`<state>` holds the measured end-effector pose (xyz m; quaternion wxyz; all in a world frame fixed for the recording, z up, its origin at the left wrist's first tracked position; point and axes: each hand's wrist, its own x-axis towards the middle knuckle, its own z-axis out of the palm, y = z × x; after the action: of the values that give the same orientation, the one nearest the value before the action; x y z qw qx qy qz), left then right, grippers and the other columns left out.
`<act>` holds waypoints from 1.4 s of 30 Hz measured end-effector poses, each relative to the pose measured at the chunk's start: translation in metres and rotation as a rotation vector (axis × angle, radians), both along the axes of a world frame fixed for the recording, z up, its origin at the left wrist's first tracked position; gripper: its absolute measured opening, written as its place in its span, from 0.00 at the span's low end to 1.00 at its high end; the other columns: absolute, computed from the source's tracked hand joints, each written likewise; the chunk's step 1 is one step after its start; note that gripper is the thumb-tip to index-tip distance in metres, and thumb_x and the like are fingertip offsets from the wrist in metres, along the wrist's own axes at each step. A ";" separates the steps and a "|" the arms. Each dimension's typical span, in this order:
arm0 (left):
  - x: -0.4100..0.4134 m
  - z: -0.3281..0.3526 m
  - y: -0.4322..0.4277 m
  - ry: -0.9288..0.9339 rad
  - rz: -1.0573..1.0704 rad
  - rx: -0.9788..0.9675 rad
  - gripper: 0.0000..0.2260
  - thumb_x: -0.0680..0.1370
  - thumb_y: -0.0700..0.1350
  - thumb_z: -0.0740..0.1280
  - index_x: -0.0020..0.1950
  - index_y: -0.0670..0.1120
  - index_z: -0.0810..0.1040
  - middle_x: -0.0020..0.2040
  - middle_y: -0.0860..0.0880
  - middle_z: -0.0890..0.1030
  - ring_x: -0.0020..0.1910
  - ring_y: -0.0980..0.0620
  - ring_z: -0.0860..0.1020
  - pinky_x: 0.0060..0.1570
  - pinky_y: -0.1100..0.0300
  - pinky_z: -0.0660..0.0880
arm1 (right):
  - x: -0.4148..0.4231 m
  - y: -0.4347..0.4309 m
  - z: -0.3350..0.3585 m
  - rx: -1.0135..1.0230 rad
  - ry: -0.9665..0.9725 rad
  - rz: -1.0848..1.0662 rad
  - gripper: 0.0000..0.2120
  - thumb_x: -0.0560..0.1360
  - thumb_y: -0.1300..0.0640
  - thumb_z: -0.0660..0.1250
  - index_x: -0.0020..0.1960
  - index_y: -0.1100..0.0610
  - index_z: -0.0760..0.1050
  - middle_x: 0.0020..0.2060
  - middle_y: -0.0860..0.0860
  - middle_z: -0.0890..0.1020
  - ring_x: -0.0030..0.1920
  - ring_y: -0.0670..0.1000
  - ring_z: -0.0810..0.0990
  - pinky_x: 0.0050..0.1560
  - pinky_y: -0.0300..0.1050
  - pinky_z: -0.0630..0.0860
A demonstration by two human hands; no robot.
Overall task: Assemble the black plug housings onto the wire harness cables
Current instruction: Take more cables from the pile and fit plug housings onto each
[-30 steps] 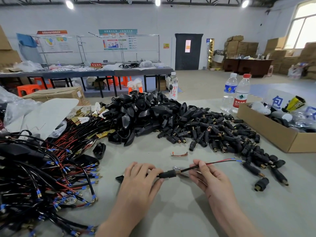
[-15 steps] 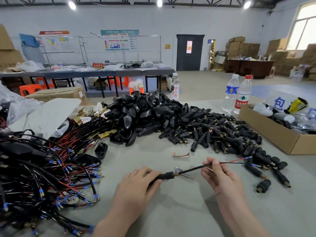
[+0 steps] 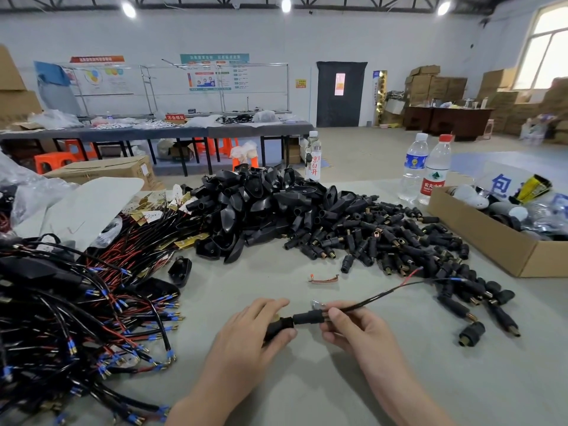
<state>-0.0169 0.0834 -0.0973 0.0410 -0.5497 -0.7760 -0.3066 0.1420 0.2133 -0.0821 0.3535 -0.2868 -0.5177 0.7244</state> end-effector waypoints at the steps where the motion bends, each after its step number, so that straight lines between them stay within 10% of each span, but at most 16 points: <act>1: -0.001 -0.001 0.000 0.001 0.000 -0.007 0.18 0.79 0.64 0.60 0.67 0.63 0.69 0.60 0.68 0.70 0.55 0.63 0.73 0.55 0.62 0.71 | 0.001 0.001 -0.001 0.000 -0.004 -0.026 0.05 0.78 0.67 0.66 0.48 0.63 0.81 0.38 0.56 0.85 0.37 0.49 0.84 0.37 0.38 0.81; 15: 0.003 0.002 0.002 0.034 -0.007 0.110 0.13 0.78 0.61 0.60 0.62 0.63 0.72 0.55 0.66 0.73 0.53 0.63 0.73 0.54 0.58 0.73 | 0.004 0.005 0.000 -0.042 0.056 -0.039 0.07 0.78 0.59 0.67 0.54 0.61 0.78 0.46 0.57 0.86 0.45 0.56 0.87 0.37 0.41 0.82; 42: 0.007 0.004 0.001 -0.084 -0.052 0.154 0.14 0.78 0.64 0.58 0.60 0.61 0.74 0.54 0.66 0.74 0.56 0.61 0.73 0.53 0.58 0.74 | 0.009 0.011 -0.006 0.017 0.100 0.169 0.17 0.79 0.73 0.61 0.61 0.57 0.76 0.56 0.53 0.85 0.55 0.55 0.84 0.46 0.41 0.81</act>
<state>-0.0102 0.0844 -0.0928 0.0425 -0.5516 -0.7364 -0.3894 0.1510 0.2238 -0.0877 0.3192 -0.2027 -0.5280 0.7605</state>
